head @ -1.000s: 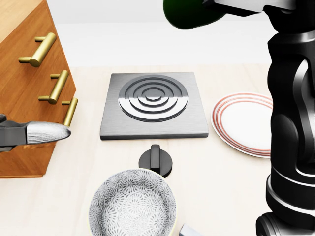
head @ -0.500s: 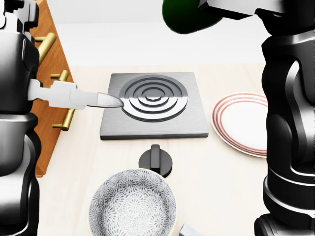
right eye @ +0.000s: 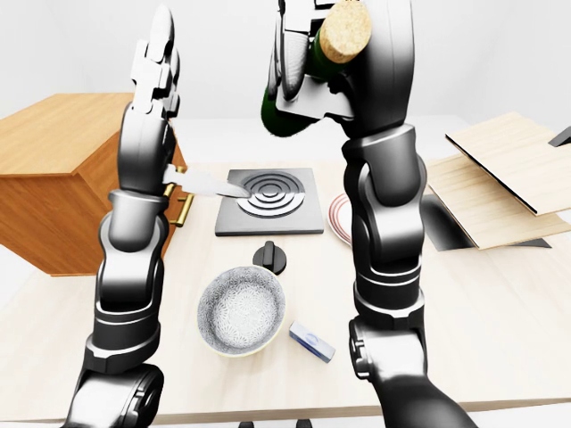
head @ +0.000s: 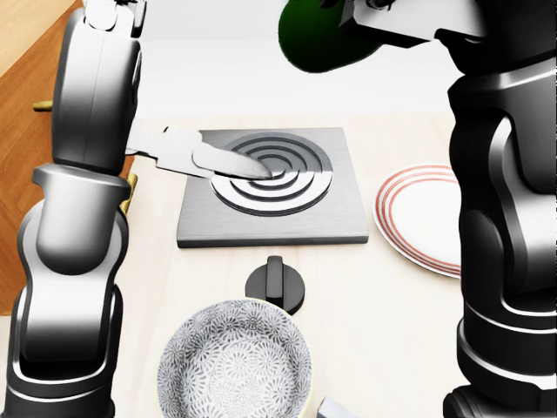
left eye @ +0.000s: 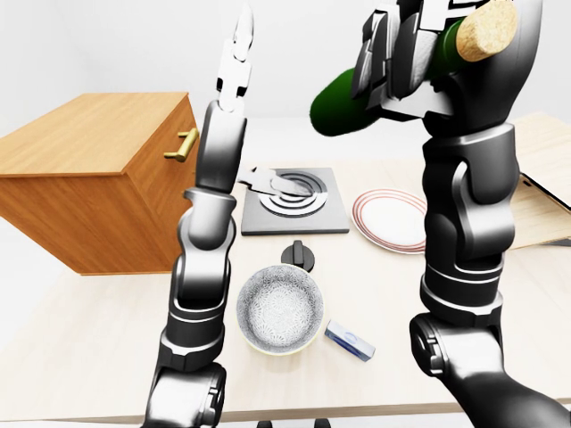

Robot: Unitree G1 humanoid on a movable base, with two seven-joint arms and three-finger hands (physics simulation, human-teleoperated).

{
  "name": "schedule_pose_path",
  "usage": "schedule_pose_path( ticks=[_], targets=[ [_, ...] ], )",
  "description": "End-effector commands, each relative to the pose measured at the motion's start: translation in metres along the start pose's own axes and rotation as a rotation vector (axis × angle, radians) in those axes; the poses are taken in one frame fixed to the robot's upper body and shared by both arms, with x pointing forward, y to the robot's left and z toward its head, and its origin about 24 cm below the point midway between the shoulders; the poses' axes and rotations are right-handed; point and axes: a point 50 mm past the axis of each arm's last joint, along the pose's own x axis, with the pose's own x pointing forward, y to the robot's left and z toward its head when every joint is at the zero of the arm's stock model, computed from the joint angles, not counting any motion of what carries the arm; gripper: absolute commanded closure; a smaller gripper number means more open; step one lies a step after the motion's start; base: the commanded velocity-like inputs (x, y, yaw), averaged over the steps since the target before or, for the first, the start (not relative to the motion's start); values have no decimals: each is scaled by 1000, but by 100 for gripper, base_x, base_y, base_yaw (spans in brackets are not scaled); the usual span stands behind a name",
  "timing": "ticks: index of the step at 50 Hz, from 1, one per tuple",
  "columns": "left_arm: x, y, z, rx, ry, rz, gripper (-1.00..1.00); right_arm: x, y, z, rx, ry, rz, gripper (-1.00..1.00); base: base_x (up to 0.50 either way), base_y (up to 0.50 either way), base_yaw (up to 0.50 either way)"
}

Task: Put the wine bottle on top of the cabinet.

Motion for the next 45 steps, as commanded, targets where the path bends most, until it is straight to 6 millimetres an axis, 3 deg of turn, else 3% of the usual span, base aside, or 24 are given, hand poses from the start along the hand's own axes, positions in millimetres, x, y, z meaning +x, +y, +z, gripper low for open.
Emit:
schedule_pose_path(
  ticks=[1, 9, 29, 34, 38, 45],
  targets=[
    [5, -12, 17, 3, -60, -33, -100, -1, -2, -1, 22, 1, -16, 100, 0, 0, 0],
    [11, -11, 14, 1, -49, -32, -100, 1, -2, 2, 20, -13, -14, 100, 0, 0, 0],
    [30, -29, -43, -56, 199, -22, -100, -2, 7, 9, 25, -43, 4, 100, 0, 0, 0],
    [37, -30, -49, -51, 228, -21, -100, -2, 9, 8, 34, -40, 2, 100, 0, 0, 0],
    [42, -31, -46, -44, 219, -23, -100, -4, 12, 2, 39, -17, 10, 100, 0, 0, 0],
    [57, -27, -4, -16, 50, -31, -100, -4, 12, 6, 37, -33, 10, 100, 0, 0, 0]
  ],
)
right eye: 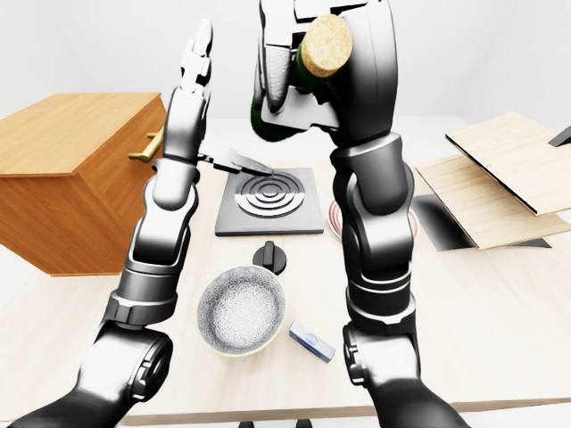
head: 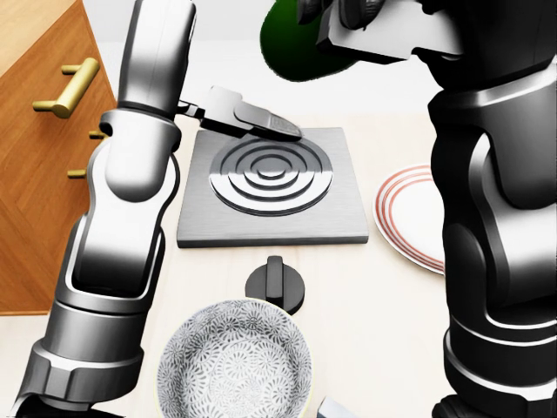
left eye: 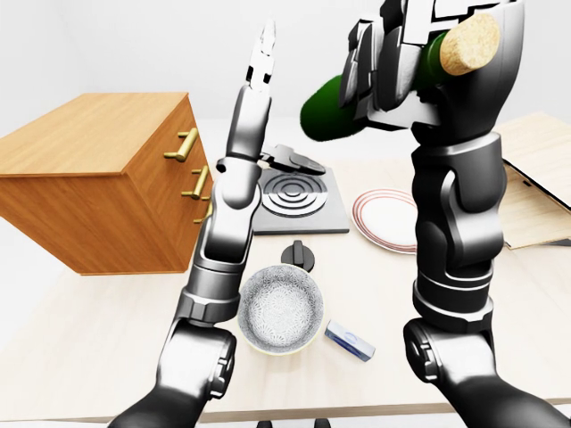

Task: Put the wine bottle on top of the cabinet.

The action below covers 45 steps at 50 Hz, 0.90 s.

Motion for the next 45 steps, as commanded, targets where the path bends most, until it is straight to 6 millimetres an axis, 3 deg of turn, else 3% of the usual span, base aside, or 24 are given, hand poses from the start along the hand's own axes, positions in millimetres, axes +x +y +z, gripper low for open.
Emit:
schedule_pose_path(
  ticks=[1, 7, 33, 34, 35, 45],
  targets=[
    [13, 1, 32, 28, -114, -2, -100, -2, 0, 6, 13, -28, -10, 100, 0, 0, 0],
    [16, 2, 51, 35, -182, 4, -100, -3, 0, 7, 22, -35, -15, 100, 0, 0, 0],
    [17, -23, 57, -31, -179, -51, -100, -4, -7, 27, 32, -117, -37, 100, 0, 0, 0],
    [18, -19, 59, -63, -185, -43, 91, -5, -8, 28, 33, -124, -39, 100, 0, 0, 0],
    [16, -19, 60, -80, -192, -76, 100, -5, -8, 28, 34, -124, -39, 100, 0, 0, 0],
    [13, -17, 51, -99, -168, -76, 100, -5, -6, 27, 54, -123, -45, 100, 0, 0, 0]
  ],
)
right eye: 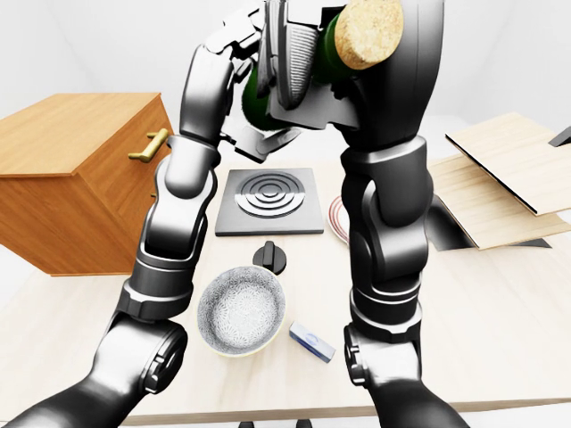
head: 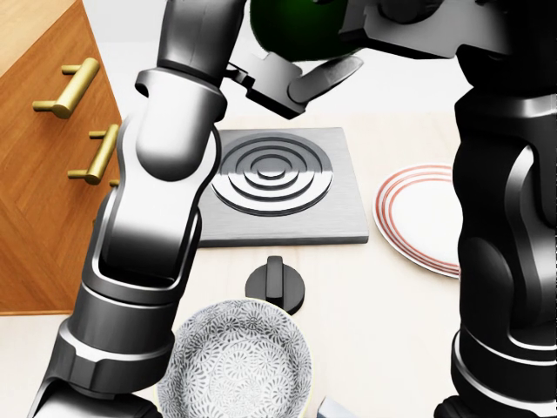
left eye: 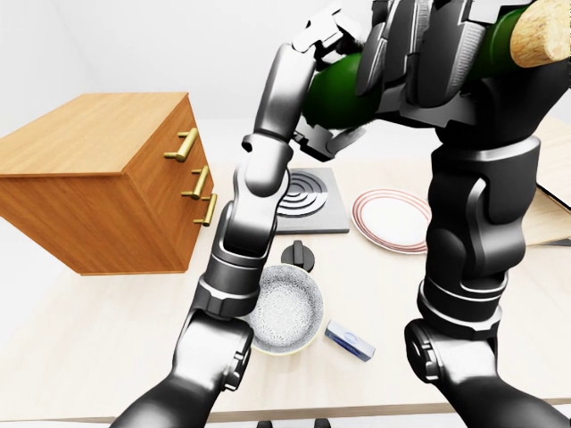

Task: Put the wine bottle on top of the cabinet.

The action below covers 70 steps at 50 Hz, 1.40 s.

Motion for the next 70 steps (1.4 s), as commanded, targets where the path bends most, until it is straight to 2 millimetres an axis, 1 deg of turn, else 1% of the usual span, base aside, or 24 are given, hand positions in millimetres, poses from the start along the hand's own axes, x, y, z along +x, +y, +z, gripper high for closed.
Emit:
schedule_pose_path(
  ticks=[1, 8, 9, 10, 11, 12, 18, 26, 33, 34, 36, 39, 43, 48, 50, 51, 54, 56, 57, 60, 62, 63, 68, 70],
  targets=[
    [-3, 3, -6, -40, 19, 2, 100, -1, -3, 3, 20, -15, -19, 100, 0, 0, 0],
    [-5, 2, -9, -40, 31, -8, 100, -2, -6, 5, 20, -19, -31, 100, 0, 0, 0],
    [-5, 2, -9, -40, 31, -9, 100, -3, -7, 4, 20, -17, -33, 94, 0, 0, 0],
    [-6, 1, -10, -41, 34, -10, 100, -3, -8, 5, 18, -20, -37, -8, 0, 0, 0],
    [-6, 1, -10, -41, 34, -11, 100, -3, -8, 6, 18, -23, -40, -50, 0, 0, 0],
    [-7, 1, -11, -42, 36, -11, 100, -4, -9, 8, 16, -28, -41, -100, 0, 0, 0],
    [-7, 4, -16, -40, 54, -9, 100, -9, -15, 17, 6, -57, -62, -100, 0, 0, 0],
    [-8, 20, -33, -29, 113, 13, 100, -33, -23, 59, -78, -185, -62, -100, 0, 0, 0],
    [-4, 41, -38, -10, 132, 45, 100, -62, -31, 108, -183, -340, -82, -100, 0, 0, 0],
    [-2, 46, -38, -5, 132, 56, 100, -69, -29, 120, -209, -382, -78, -100, 0, 0, 0],
    [0, 51, -37, -5, 126, 64, 100, -75, -28, 126, -224, -401, -78, -100, 0, 0, 0],
    [5, 63, -32, -2, 107, 77, 100, -86, -34, 126, -217, -350, -106, -100, 0, 0, 0],
    [3, 77, -20, 30, 54, 96, 100, -99, -47, 128, -169, -290, -176, -100, 0, 0, 0],
    [-3, 91, 1, 54, -39, 91, 100, -111, -55, 122, -138, -181, -232, -100, 0, 0, 0],
    [0, 101, 21, 72, -115, 88, 100, -112, -57, 120, -113, -163, -248, -100, 0, 0, 0],
    [2, 110, 41, 54, -196, 72, 100, -113, -58, 117, -105, -141, -257, -100, 0, 0, 0],
    [8, 126, 64, 63, -275, 77, 100, -115, -60, 111, -88, -97, -270, -100, 0, 0, 0],
    [15, 143, 80, 74, -313, 99, 100, -116, -60, 107, -82, -71, -275, -100, 0, 0, 0],
    [20, 156, 91, 83, -337, 123, 100, -117, -60, 105, -82, -57, -275, -100, 0, 0, 0],
    [25, 175, 109, 84, -372, 145, 100, -118, -60, 103, -79, -46, -280, -100, 0, 0, 0],
    [27, 183, 116, 84, -384, 131, 100, -118, -60, 102, -78, -39, -279, -100, 0, 0, 0],
    [26, 184, 123, 103, -400, 63, 100, -119, -59, 101, -78, -32, -280, -100, 0, 0, 0],
    [29, 210, 139, 76, -419, 88, 100, -120, -59, 97, -85, -8, -278, -100, 0, 0, 0],
    [33, 224, 143, 101, -387, 111, 100, -119, -59, 97, -86, -17, -278, -100, 0, 0, 0]
  ],
)
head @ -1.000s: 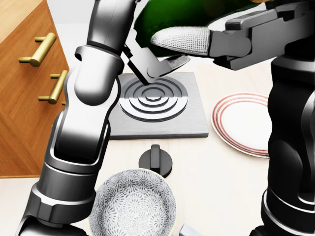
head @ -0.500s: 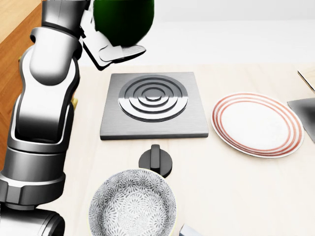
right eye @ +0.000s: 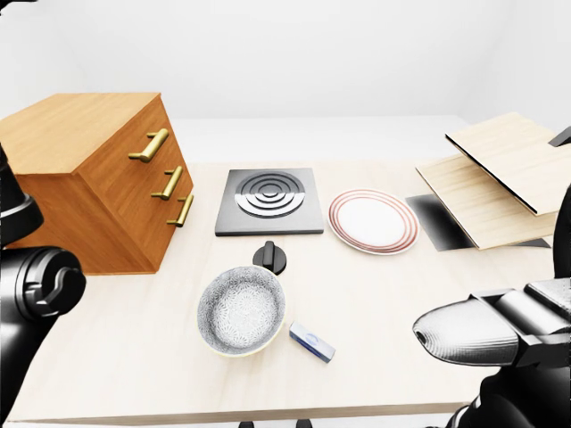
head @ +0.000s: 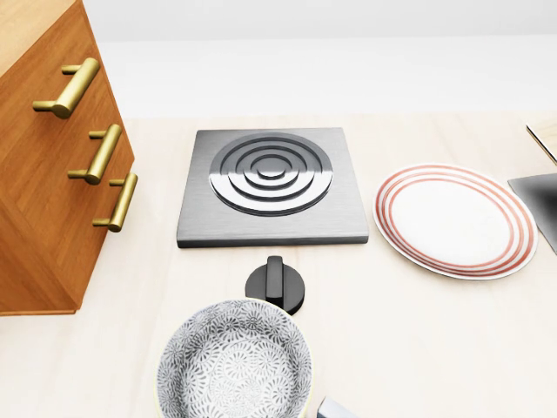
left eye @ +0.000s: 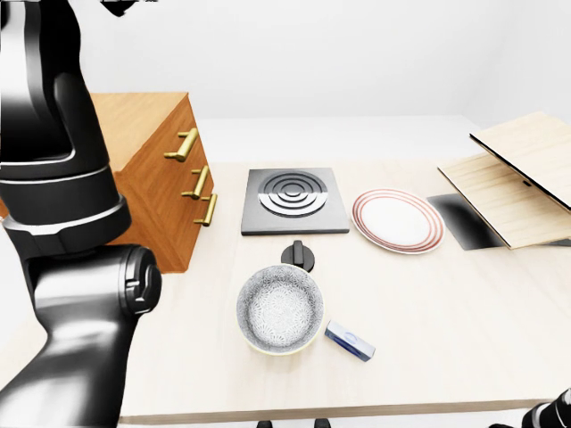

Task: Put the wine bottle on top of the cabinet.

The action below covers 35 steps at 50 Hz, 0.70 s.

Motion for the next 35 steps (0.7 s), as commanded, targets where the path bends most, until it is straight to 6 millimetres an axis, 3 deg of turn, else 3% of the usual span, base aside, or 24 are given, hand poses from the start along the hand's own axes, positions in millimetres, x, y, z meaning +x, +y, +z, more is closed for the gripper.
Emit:
schedule_pose_path(
  ticks=[1, 5, 12, 16, 20, 21, 23, 29, 35],
  targets=[
    [25, 68, 45, 9, -84, 47, 100, -4, -1, -4, -1, 45, -13, -100, 0, 0, 0],
    [29, 87, 45, 44, -30, 76, 100, -2, -1, -4, -4, 33, -12, -100, 0, 0, 0],
    [20, 108, 29, 101, 82, 89, 100, -4, 0, -10, -27, 63, -1, -100, 0, 0, 0],
    [16, 130, 22, 117, 169, 135, 100, 0, 2, -9, -17, 36, -3, -100, 0, 0, 0],
    [8, 144, 2, 99, 293, 151, 100, -1, 4, -11, -17, 44, 3, -100, 0, 0, 0],
    [-1, 146, -9, 94, 332, 134, 100, 0, 4, -11, -19, 40, 5, -100, 0, 0, 0],
    [-1, 150, -9, 97, 355, 124, 100, 2, 4, -10, -21, 30, 4, -100, 0, 0, 0],
    [-24, 163, -28, 64, 444, 136, 100, 1, 8, -18, -19, 57, 14, -100, 0, 0, 0],
    [-42, 173, -40, 42, 503, 160, 100, 2, 8, -14, -41, 35, 25, -100, 0, 0, 0]
  ],
)
